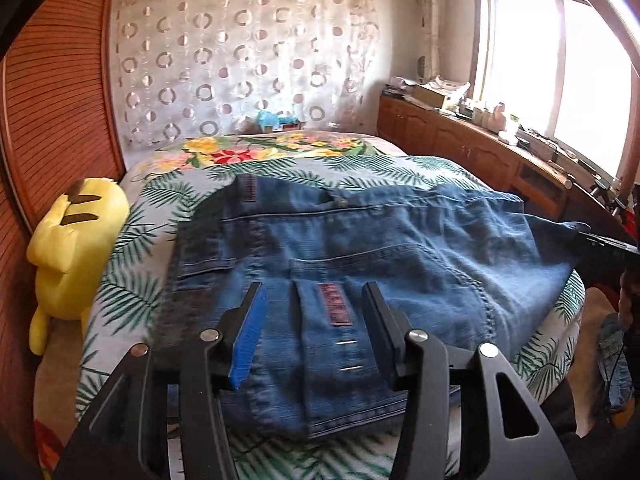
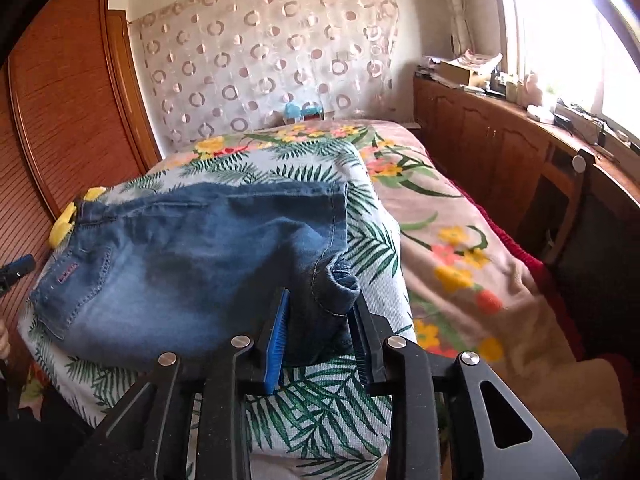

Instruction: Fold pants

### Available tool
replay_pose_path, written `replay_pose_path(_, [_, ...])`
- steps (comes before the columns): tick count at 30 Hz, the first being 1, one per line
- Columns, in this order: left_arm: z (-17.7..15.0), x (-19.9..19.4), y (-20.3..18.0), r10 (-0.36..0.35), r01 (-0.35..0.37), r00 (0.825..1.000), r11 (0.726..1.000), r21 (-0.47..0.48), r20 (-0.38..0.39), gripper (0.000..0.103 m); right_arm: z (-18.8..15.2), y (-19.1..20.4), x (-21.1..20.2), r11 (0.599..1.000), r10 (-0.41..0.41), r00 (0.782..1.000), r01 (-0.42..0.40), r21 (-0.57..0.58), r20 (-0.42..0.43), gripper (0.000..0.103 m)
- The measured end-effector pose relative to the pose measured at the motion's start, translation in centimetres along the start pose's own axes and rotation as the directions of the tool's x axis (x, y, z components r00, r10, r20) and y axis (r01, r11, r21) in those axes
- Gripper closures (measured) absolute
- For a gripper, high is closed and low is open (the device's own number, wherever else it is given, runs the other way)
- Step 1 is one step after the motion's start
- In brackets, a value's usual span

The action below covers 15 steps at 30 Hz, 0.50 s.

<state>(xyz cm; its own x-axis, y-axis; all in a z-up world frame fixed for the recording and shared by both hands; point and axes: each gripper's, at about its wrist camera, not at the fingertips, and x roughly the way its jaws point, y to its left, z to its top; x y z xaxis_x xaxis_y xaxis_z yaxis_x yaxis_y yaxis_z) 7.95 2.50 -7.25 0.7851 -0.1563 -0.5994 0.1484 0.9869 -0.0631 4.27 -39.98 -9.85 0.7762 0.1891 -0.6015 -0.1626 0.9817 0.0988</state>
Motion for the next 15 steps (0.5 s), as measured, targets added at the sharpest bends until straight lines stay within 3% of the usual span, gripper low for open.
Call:
replay_pose_path(12, [-0.5,1.0,-2.4,-0.048,0.049,0.998,0.999,0.018,-0.029,0.053,0.5,-0.3,0.7,0.999,-0.012,1.000,0.012,0.031,0.009,0.073])
replay_pose_path(13, [-0.6,1.0,-2.6,-0.053,0.054,0.998,0.998,0.018,-0.034,0.053,0.5,-0.2,0.6,1.000,-0.006,1.000,0.006,0.027,0.016,0.075])
replay_pose_path(15, [-0.8,1.1,-2.8,-0.054,0.055,0.998,0.998,0.022,-0.036,0.053,0.5,0.1,0.3,1.000,0.005,0.999,-0.006,0.021,0.037,0.093])
